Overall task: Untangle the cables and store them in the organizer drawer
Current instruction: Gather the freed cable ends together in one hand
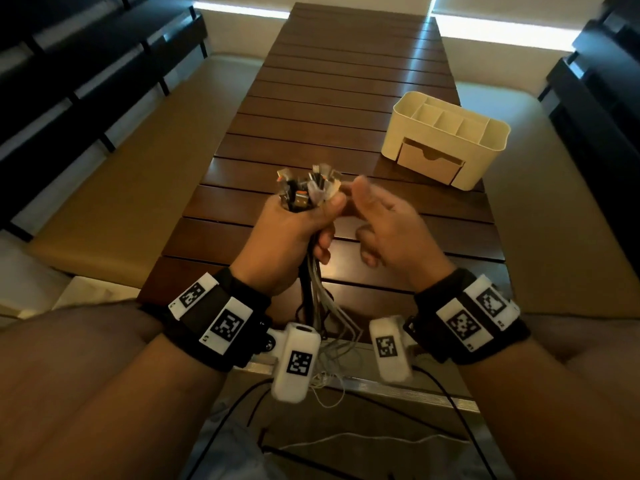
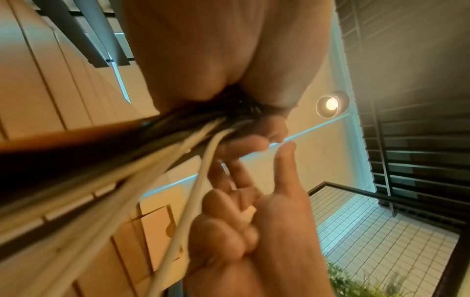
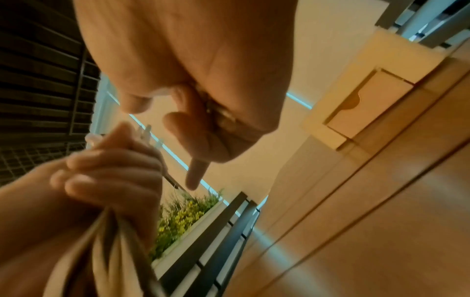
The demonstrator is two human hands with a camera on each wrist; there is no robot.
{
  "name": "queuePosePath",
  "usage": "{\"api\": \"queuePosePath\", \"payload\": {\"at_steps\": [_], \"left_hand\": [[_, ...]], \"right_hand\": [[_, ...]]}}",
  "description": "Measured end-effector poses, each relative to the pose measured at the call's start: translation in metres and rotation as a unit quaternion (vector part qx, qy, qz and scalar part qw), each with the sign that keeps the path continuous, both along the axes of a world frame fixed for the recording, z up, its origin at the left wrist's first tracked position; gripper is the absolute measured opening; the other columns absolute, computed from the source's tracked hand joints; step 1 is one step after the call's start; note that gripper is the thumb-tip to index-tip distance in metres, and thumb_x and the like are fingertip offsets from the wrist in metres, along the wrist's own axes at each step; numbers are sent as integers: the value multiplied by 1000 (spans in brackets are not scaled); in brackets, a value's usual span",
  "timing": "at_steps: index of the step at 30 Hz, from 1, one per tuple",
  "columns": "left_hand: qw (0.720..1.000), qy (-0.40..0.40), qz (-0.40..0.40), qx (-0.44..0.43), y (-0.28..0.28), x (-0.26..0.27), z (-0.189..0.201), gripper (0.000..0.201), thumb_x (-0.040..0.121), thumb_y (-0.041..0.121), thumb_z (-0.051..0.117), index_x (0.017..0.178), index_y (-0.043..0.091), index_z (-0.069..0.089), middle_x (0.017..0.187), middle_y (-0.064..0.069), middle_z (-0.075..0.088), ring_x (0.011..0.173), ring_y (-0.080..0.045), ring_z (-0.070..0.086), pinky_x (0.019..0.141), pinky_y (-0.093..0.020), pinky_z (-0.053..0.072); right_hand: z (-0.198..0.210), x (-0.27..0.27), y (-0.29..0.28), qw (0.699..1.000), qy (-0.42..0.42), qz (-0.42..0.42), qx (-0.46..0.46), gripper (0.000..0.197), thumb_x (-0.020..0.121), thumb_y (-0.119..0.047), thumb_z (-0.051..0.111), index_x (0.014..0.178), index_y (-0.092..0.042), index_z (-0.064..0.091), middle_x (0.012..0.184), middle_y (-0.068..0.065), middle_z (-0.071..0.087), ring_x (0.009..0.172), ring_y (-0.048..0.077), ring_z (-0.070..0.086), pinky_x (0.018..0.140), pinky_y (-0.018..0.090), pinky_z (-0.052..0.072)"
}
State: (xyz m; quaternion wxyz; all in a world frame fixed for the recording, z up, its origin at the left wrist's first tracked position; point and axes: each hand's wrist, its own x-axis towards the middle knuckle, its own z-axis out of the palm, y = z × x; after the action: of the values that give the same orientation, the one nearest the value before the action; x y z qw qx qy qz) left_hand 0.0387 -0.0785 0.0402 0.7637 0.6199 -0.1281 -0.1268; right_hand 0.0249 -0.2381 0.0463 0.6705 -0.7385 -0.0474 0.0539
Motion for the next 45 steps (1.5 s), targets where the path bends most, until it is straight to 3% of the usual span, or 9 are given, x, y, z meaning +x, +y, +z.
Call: {"api": "queuePosePath", "payload": {"at_steps": [4,8,10,16,23,26,33,37,45], "left_hand": [[998,-13,42,-45,1,0,18,23,97,22,59,75,17,53,52,1,43,41,-10,39,42,-24,37],[998,-2,27,-55,-1,-9,35,23,99,21,59,78,17,52,54,1,40,43,-9,35,41,-23,33],[998,1,22,-64,-1,-14,42,20,99,20,58,80,16,52,54,1,39,43,-8,35,42,-22,33],[995,8,28,-97,0,-17,61,18,101,19,55,83,18,51,54,3,41,44,-7,34,42,-19,33],[984,15,61,-169,33,-5,74,19,101,31,55,86,20,50,56,9,41,45,-2,33,44,-17,32],[979,36,93,-176,60,-2,74,21,101,35,54,84,22,50,54,9,39,42,-3,32,42,-15,31],[991,103,86,-23,66,-24,47,11,96,26,54,89,19,57,62,3,44,38,0,27,37,-13,27],[992,123,-1,38,48,-43,31,12,88,26,58,91,15,61,69,-1,53,42,-4,29,41,-17,23],[985,69,-107,117,27,-57,26,25,101,31,49,91,12,61,57,8,51,49,-8,36,49,-23,30]], "right_hand": [[-10,-15,16,989,59,130,-33,47,72,-59,67,107,-29,61,80,-17,70,52,2,54,50,21,47],[-7,-19,26,978,69,168,-101,24,78,-27,80,99,-18,70,95,2,75,93,15,71,95,42,54],[4,-19,25,970,50,183,-156,5,86,-17,71,82,-18,70,83,4,74,82,19,70,93,47,53],[7,-19,27,937,17,208,-281,20,85,-32,65,82,-12,66,82,10,73,79,30,69,81,56,55],[-8,-23,7,927,54,238,-286,6,90,-31,68,84,-29,68,81,-6,73,78,9,69,78,29,52],[7,-21,-7,918,30,235,-318,8,91,-40,67,87,-33,65,80,-8,71,78,8,67,81,32,53],[44,-19,-26,950,-36,220,-220,48,84,-53,51,92,-10,70,63,-10,59,57,2,52,58,10,42],[41,-17,-24,952,-42,190,-238,34,85,-56,52,82,-27,70,62,-9,59,54,2,50,59,17,41],[37,-16,-24,944,-70,152,-286,42,94,-51,54,94,-12,71,66,-5,59,61,15,53,64,35,45]]}}
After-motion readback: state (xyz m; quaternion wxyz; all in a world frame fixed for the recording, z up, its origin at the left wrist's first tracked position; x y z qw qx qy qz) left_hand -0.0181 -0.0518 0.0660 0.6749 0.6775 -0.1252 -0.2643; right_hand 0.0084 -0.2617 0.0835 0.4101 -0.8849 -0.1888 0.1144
